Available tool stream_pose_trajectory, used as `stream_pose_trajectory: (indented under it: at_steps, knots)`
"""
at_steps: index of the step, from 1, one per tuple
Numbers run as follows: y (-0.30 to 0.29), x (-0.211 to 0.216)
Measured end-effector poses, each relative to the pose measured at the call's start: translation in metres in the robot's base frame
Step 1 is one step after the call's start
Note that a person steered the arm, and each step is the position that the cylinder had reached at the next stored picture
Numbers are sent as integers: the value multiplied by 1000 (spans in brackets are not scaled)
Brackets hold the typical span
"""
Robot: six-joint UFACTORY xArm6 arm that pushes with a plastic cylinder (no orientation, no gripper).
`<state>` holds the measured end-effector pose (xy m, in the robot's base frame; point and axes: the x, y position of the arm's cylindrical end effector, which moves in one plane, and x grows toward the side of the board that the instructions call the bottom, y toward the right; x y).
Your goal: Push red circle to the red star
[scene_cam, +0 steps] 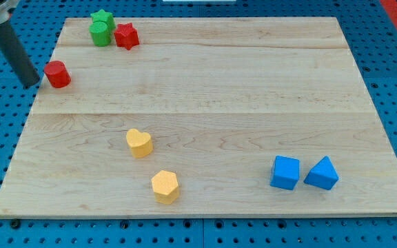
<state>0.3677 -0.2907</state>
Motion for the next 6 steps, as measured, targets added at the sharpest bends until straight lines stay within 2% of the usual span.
stream_pose_trajectory:
  at_steps: [1,2,3,4,5,6]
  knots:
    - [77,-5]
    - [129,-5]
    - [147,44]
    - [151,16]
    - [144,-35]
    - [149,-61]
